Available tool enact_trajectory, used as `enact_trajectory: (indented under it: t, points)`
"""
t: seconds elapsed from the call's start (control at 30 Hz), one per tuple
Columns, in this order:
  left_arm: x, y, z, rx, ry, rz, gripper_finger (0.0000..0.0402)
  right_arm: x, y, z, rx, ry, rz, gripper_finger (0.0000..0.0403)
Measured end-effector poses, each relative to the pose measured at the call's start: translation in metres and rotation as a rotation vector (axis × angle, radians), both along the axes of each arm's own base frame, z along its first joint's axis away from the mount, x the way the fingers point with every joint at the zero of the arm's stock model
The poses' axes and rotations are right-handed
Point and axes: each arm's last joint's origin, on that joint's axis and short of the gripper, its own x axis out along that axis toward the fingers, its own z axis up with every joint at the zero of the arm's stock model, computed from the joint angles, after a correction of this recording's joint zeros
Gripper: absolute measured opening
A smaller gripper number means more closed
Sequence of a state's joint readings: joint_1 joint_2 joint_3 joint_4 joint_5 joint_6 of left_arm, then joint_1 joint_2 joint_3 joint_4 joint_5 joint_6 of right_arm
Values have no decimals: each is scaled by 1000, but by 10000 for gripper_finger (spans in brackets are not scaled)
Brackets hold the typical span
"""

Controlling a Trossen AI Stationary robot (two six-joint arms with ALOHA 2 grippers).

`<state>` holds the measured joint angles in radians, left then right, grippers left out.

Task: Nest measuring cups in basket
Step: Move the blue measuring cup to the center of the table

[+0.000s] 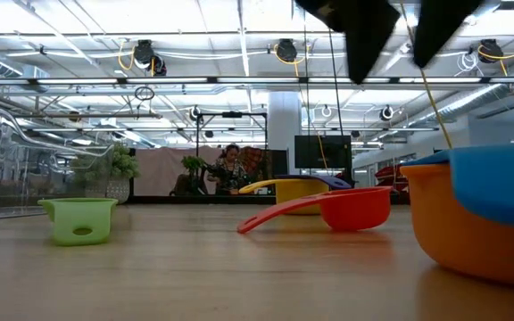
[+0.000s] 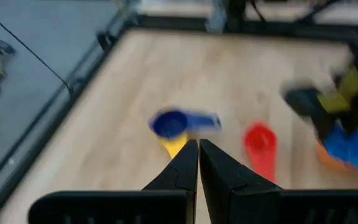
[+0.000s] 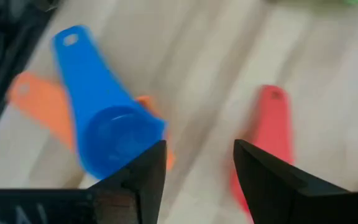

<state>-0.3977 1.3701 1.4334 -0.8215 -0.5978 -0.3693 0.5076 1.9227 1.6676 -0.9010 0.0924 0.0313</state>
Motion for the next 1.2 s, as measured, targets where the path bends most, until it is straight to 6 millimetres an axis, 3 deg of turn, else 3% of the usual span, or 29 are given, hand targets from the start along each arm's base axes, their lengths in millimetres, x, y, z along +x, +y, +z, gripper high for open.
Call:
enact_trajectory:
  t: [0.23, 0.33, 0.57, 0.67, 0.8, 1.03, 1.2]
  points:
    - [-38, -23, -15, -110, 182, 81, 21, 9, -25, 11, -73, -78, -115, 176]
    - [-52, -28, -21, -204, 273, 142, 21, 7, -40, 6, -76, -71, -158, 176]
    - [-68, -47, -42, -393, 653, 189, 21, -33, -90, -21, -85, -25, -285, 176]
    - [-67, -62, -57, -384, 839, 142, 21, -58, -111, -26, -51, -62, -364, 176]
    - [-57, -85, -78, -353, 946, 23, 21, -89, -130, -24, 26, -164, -464, 176]
    - [-36, -125, -113, -415, 1014, -234, 22, -129, -146, -4, 144, -311, -577, 176]
    - [-41, -145, -122, -449, 1063, -358, 38, -143, -152, 5, 192, -374, -623, 176]
